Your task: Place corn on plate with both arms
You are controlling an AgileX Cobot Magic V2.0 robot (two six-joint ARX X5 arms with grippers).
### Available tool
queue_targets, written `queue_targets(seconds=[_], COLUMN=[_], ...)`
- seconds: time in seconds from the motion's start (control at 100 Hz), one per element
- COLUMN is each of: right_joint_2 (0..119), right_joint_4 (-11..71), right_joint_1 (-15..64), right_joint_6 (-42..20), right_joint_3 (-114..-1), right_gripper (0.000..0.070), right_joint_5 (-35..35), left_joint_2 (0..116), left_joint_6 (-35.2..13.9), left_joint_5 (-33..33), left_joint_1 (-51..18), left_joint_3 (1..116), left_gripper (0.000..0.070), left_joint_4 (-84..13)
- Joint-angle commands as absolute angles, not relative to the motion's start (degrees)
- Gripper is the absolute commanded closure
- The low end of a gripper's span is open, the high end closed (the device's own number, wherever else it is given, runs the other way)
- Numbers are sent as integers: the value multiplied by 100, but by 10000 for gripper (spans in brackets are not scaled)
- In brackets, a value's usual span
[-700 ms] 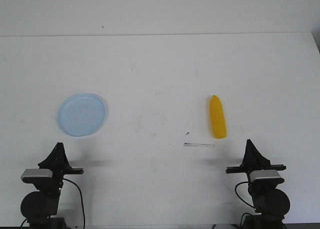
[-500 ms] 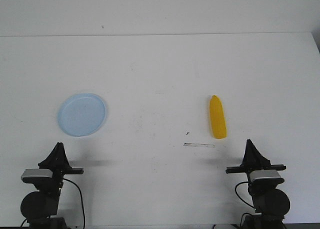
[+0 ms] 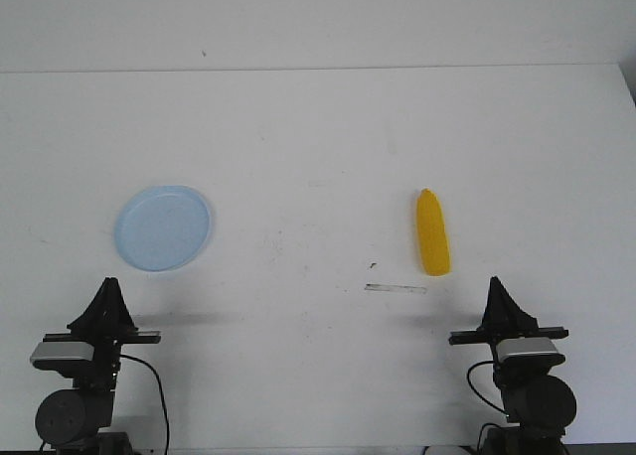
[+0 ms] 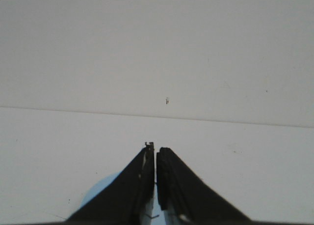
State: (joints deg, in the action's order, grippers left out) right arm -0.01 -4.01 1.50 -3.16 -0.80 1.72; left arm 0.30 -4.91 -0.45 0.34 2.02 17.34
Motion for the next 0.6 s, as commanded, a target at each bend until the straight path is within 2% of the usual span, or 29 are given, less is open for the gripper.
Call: queue_targets(seconds=[0.0, 0.31, 0.59], right_joint_2=[5, 5, 5], right_joint_4=[-467, -467, -467], right_joint_1=[161, 161, 161], right_joint_6=[-294, -294, -294], right_joint_3=[-73, -73, -73], right_gripper=[697, 697, 697], right_joint_5=[165, 165, 165], left_joint_2=[23, 314, 1608], left_joint_6=[-587, -556, -539], left_joint_5=[-145, -178, -178], left_joint_1=[36, 36, 36], left_joint_3=[244, 961, 1914], left_gripper=[699, 699, 699], left_joint_4=[1806, 1761, 1614])
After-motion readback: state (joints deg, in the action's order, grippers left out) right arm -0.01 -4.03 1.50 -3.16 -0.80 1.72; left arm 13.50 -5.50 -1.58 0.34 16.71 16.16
